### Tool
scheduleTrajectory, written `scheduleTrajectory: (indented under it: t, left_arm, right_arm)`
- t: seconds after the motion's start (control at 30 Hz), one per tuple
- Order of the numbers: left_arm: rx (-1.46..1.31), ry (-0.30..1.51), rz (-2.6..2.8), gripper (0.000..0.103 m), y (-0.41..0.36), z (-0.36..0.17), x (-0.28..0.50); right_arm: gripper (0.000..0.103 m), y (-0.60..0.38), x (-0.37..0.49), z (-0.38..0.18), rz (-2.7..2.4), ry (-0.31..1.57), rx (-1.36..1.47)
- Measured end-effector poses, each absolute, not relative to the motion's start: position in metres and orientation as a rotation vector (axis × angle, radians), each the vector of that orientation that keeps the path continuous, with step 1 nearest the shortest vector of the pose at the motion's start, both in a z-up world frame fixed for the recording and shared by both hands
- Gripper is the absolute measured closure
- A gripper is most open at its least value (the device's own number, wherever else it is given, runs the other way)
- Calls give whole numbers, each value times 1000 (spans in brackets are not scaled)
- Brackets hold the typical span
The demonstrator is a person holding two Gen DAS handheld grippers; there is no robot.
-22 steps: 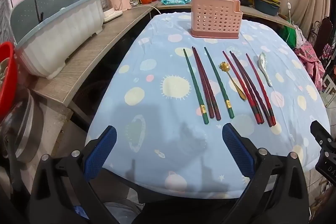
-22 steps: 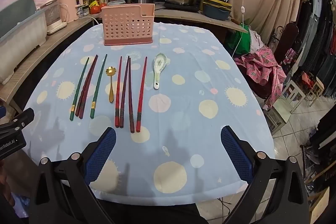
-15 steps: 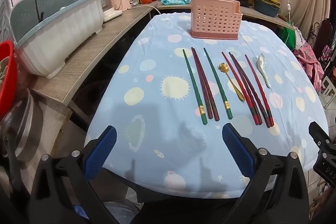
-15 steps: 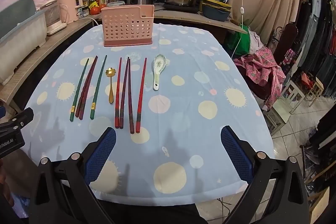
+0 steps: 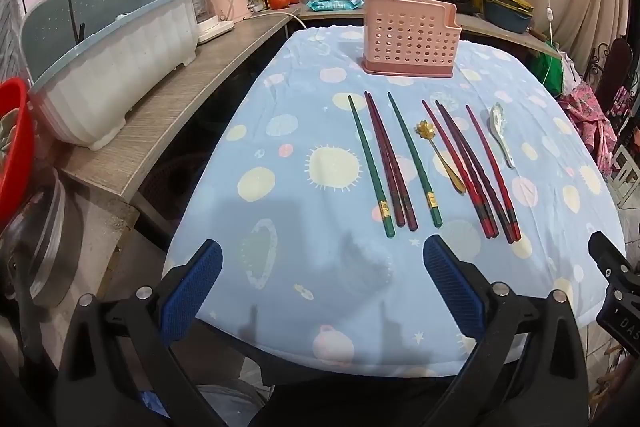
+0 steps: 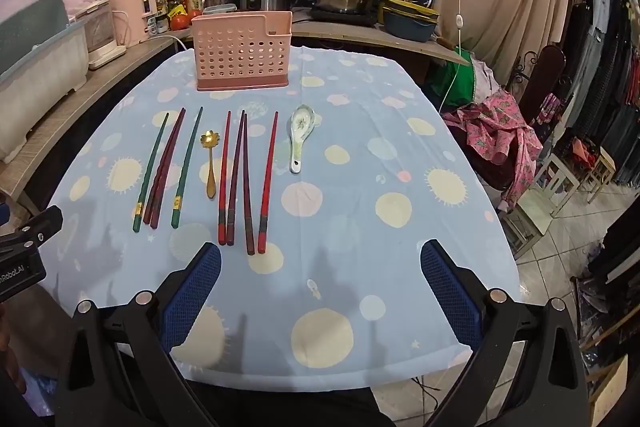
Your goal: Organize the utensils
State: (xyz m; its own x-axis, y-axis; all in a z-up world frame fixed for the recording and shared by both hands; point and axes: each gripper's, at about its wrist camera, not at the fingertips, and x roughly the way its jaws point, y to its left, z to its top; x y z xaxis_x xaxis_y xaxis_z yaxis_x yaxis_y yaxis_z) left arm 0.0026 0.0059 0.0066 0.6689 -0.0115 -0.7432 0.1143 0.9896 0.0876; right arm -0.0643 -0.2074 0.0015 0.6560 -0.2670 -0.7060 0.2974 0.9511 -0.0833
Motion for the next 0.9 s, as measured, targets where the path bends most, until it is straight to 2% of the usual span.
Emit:
scheduleTrajectory:
  t: [0.9]
  left_arm:
    - [126, 834, -63, 7, 5, 8, -4]
  right_arm:
    - [7, -208, -66, 2, -319, 791, 43]
